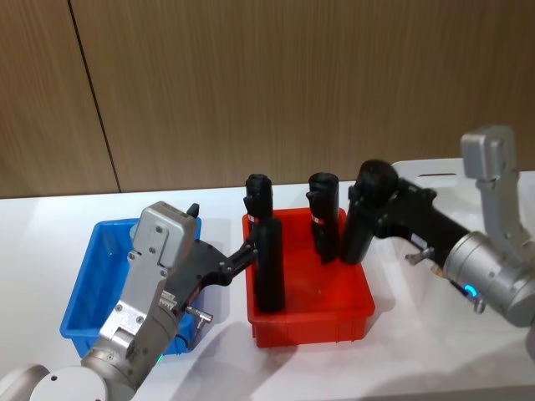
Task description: Pick the cotton swabs from the blue box and place them into the white box.
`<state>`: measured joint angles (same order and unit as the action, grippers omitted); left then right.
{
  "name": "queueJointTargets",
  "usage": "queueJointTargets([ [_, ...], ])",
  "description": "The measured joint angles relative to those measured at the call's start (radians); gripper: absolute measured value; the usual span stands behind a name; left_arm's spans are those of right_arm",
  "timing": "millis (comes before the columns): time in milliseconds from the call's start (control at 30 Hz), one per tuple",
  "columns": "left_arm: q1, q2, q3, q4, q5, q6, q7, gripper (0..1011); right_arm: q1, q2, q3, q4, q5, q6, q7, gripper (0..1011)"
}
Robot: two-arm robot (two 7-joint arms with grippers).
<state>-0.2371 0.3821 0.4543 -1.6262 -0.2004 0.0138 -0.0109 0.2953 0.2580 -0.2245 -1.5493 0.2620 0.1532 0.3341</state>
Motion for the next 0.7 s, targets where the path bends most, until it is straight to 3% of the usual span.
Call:
queueJointTargets([
  [367,0.0,0.0,0.0,0.0,0.0,0.0,0.0,1004,0.026,0.032,0.044,-0.019,-0.004,0.002,-0.073,484],
  [700,0.0,0.0,0.0,0.0,0.0,0.0,0.0,1004,0.07,0.053,0.077,0.059,-0.042,-0.014,-0.123,485],
])
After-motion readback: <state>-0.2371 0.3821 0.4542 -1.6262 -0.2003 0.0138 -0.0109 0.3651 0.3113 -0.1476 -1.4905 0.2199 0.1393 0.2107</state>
